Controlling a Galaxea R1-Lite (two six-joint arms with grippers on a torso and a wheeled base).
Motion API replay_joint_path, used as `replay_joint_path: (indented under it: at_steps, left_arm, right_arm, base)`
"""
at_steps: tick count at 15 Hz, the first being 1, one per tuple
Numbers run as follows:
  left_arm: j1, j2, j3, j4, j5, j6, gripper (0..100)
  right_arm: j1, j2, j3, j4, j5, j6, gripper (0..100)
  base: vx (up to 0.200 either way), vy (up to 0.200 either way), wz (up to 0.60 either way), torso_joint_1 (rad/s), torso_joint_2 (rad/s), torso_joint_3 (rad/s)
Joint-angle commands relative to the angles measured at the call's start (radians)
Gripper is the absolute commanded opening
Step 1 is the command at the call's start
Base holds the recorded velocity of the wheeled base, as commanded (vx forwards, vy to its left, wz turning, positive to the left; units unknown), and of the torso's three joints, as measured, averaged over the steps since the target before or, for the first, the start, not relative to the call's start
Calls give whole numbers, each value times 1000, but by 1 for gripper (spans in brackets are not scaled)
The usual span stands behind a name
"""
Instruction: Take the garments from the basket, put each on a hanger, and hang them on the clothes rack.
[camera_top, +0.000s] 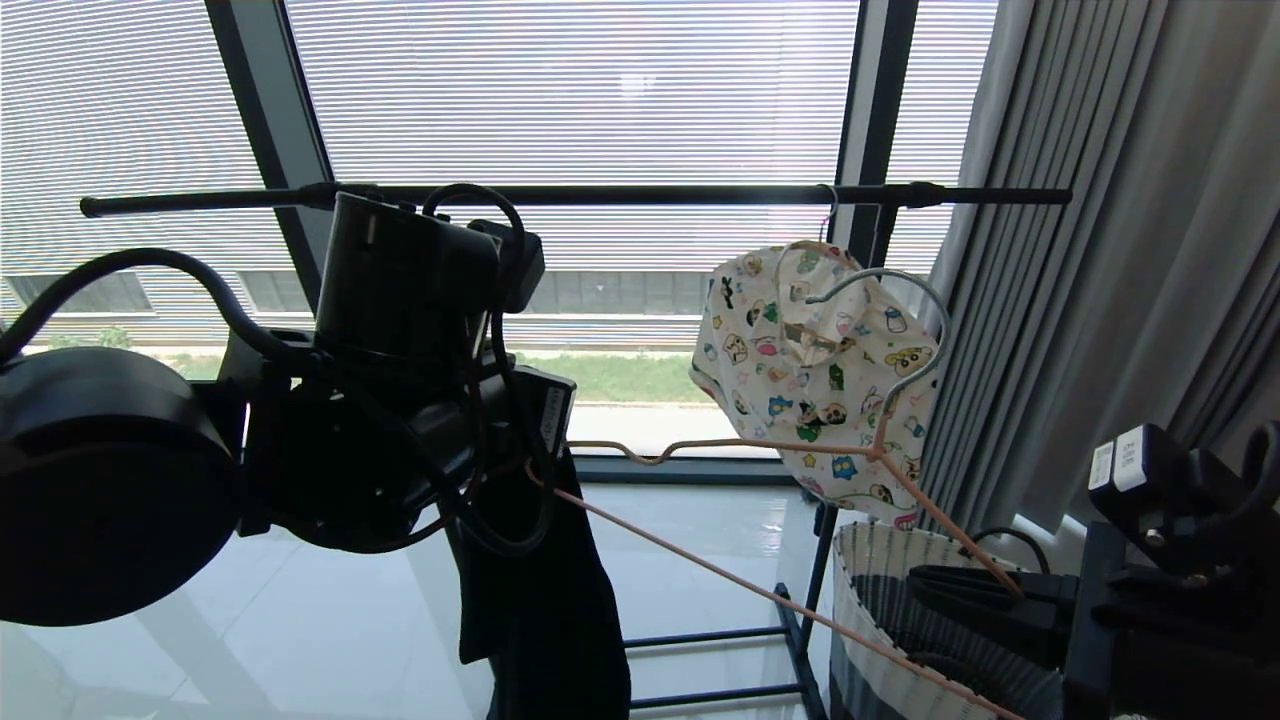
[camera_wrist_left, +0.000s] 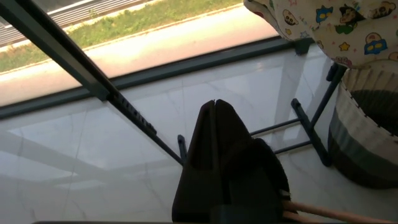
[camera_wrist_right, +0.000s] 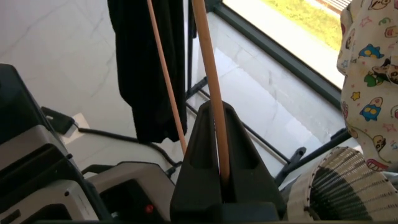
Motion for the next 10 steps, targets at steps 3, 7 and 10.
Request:
replay_joint_path:
  at_steps: [3,7,10]
  left_arm:
    - [-2,-5,0,-1,2,0,0]
    - [-6,-7,-2,-1,2,0,0]
    - [-6,-8,-2,-1,0,0,0]
  right_arm:
    - [24,14,-14,-2,-1,1,0]
    - [20,39,-36,-5,-33,29,0]
    - [18,37,-37,-7,-38,43,0]
  base:
    - [0,0,0,0,0,0]
    - [0,0,0,0,0,0]
    - [0,0,0,0,0,0]
